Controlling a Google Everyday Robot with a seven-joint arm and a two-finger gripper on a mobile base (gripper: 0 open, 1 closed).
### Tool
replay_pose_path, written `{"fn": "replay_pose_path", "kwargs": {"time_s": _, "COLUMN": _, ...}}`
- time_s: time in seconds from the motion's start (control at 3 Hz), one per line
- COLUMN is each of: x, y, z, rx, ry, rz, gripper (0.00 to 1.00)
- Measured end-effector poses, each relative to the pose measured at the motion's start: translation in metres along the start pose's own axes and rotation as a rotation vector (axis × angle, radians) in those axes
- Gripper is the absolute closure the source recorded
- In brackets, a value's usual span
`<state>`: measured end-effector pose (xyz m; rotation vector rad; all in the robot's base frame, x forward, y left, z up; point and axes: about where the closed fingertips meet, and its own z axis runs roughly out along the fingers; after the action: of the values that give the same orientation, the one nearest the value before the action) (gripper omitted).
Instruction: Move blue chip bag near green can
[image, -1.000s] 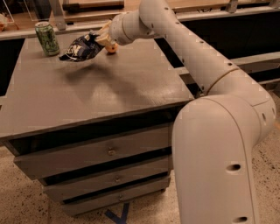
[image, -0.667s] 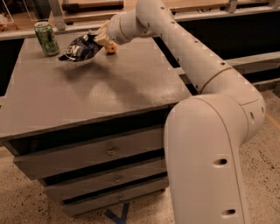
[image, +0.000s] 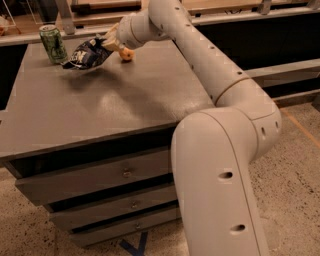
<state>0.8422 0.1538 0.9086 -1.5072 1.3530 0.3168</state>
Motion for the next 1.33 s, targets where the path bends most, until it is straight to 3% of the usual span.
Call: {"fn": "replay_pose_path", "kwargs": {"time_s": 1.33, "x": -0.020, "y": 0.005, "z": 0.040, "rx": -0.064, "ry": -0.034, "rz": -0.036, "gripper": 1.00}}
